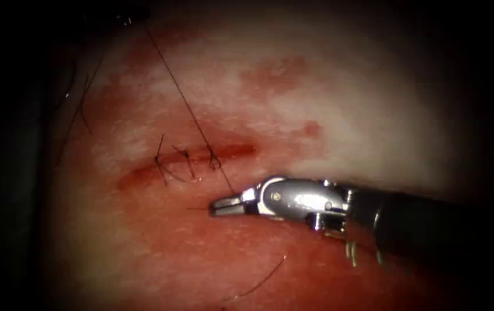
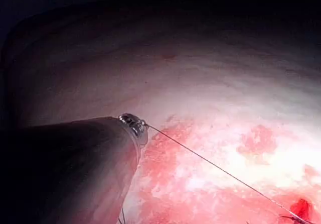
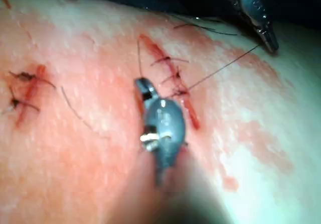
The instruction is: Wound Closure
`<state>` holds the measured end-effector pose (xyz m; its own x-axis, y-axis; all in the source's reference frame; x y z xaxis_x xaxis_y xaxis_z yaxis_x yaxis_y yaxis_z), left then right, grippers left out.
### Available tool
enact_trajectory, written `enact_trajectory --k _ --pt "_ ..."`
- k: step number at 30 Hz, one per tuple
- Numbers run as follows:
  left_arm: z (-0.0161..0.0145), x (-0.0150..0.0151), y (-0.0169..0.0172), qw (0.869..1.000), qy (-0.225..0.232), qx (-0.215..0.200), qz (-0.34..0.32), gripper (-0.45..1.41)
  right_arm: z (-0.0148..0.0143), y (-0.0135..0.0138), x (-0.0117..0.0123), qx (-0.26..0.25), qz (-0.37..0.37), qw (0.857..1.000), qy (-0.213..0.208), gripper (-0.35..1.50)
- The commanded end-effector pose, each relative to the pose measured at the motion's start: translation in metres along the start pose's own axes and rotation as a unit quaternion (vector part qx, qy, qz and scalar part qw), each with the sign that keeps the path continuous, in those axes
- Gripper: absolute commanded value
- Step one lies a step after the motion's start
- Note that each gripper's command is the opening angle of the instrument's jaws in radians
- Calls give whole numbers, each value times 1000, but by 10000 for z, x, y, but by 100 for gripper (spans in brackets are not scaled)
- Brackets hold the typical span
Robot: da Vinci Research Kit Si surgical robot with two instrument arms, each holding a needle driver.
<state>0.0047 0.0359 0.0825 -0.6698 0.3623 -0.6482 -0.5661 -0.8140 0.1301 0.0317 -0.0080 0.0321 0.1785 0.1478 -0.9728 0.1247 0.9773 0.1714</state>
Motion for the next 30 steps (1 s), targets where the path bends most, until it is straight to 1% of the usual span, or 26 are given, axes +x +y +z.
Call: enact_trajectory --k 1,9,11,13,16,21,26,30 --pt "8 3 -4 1000 2 0 1 -45 8 -1 0 3 0 1000 2 -35" --pt "18 -14 -32 1000 -3 17 0 -45 5 -8 9 -4 0 1000 -3 -35" --pt "19 -15 -34 1000 -3 18 -1 -45 5 -8 9 -5 0 1000 -4 -35" --pt "22 -23 -46 1000 -3 25 -2 -45 6 -7 8 -7 0 1000 -5 -35" --pt "24 -29 -52 1000 -5 29 -1 -45 6 -7 5 -8 -1 1000 -6 -35" --pt "26 -37 -52 999 -4 32 2 -45 7 -8 -3 -8 -4 1000 -10 -35" --pt "30 -42 -54 999 -1 32 -2 -45 6 -18 -8 -5 -11 1000 -12 -35" --pt "27 -40 -50 999 -2 34 -9 -45 8 -21 -6 -5 12 1000 -13 -35"
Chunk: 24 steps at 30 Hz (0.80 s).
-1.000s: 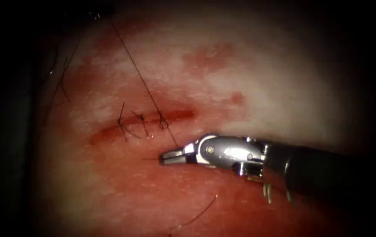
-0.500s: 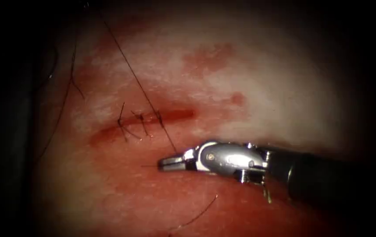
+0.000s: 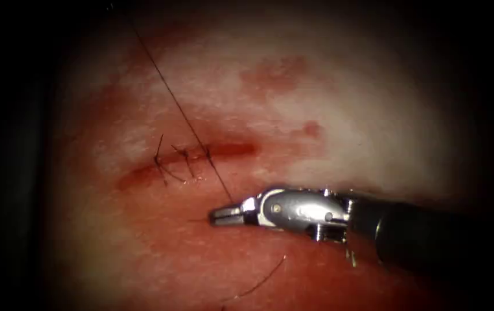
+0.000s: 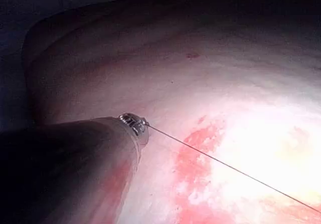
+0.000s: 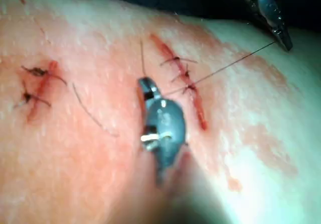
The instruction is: Wound Closure
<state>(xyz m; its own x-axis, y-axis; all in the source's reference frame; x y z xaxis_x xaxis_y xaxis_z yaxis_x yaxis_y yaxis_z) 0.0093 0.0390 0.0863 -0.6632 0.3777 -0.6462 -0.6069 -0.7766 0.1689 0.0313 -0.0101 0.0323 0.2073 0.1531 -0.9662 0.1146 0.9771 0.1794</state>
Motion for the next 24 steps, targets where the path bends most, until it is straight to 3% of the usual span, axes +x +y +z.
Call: enact_trajectory --k 1,2,3,4,6,8,11,12,15,18,19,24 --pt "4 6 0 1000 -1 3 -1 -45 9 -1 2 -8 16 1000 -2 -35" --pt "-2 12 8 1000 5 -3 -3 -45 9 2 6 -58 61 996 3 66" --pt "-5 15 12 1000 8 -5 -7 -45 8 5 9 -81 88 993 9 115" --pt "-10 21 18 1000 15 -13 -14 -45 6 11 13 -98 113 989 19 135" --pt "-21 37 28 999 27 -23 -30 -45 -3 23 21 -121 132 984 26 145" --pt "-30 53 34 998 37 -29 -38 -45 -12 29 26 -128 141 981 21 143" --pt "-56 90 43 996 61 -37 -57 -45 -34 43 33 -142 191 971 33 131" --pt "-56 90 43 996 61 -37 -57 -45 -34 43 33 -142 191 971 33 131" --pt "-87 127 48 994 74 -28 -80 -45 -54 62 34 -166 250 953 40 113" --pt "-122 163 54 993 86 -22 -78 -45 -48 75 27 -179 292 939 11 120" --pt "-147 189 57 993 87 -21 -74 -45 -37 85 19 -181 320 930 -8 128" --pt "-174 214 62 993 93 -22 -71 -45 -24 101 10 -173 331 927 -20 128"
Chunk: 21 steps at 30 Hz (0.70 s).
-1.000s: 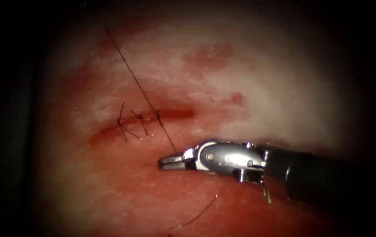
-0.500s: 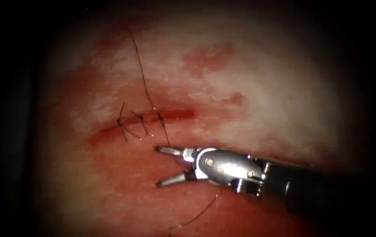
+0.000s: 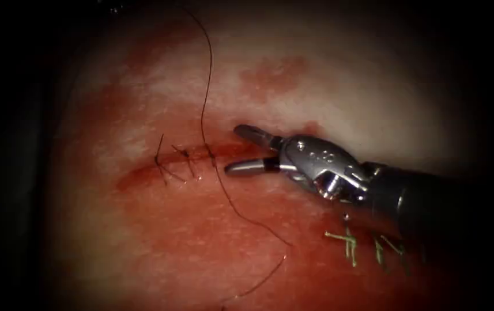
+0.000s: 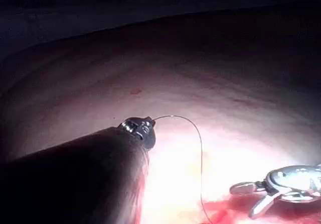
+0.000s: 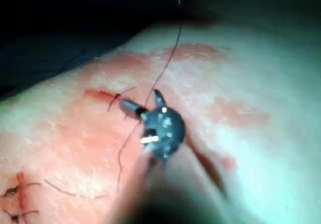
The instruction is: Wound Closure
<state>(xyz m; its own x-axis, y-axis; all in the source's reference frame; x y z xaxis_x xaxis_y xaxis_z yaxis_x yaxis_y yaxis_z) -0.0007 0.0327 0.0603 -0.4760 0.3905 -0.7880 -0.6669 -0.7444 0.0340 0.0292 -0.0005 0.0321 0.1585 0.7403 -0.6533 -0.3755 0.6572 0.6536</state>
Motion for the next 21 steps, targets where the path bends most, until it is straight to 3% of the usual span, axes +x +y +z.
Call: enact_trajectory --k 1,9,21 --pt "3 10 -1 1000 2 -3 0 -45 21 10 4 4 -1 1000 -3 126" --pt "-22 41 11 1000 8 3 14 -45 69 40 -6 3 28 1000 -1 138" --pt "-25 63 19 1000 14 2 27 -45 99 34 -24 17 32 999 -2 135"
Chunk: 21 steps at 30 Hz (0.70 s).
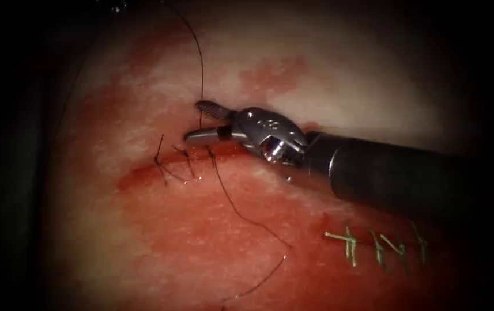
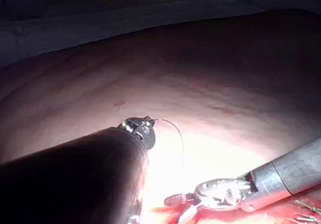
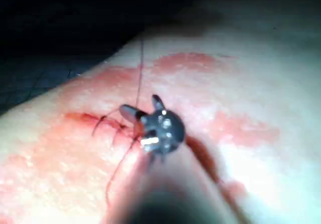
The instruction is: Wound Closure
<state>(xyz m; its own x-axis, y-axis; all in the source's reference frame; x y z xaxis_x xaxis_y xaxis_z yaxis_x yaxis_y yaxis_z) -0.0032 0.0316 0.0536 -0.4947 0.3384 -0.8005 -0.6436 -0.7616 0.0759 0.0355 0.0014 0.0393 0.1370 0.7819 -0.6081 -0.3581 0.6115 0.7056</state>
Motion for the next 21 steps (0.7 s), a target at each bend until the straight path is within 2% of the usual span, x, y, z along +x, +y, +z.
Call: enact_trajectory --k 1,9,21 --pt "9 3 -3 1000 1 1 1 -45 13 -2 -1 3 -1 1000 -2 135" --pt "5 9 0 1000 2 1 1 -45 32 -7 -11 7 -3 1000 -1 133" --pt "-1 21 2 1000 8 3 1 -45 41 0 -23 5 -9 1000 1 131"
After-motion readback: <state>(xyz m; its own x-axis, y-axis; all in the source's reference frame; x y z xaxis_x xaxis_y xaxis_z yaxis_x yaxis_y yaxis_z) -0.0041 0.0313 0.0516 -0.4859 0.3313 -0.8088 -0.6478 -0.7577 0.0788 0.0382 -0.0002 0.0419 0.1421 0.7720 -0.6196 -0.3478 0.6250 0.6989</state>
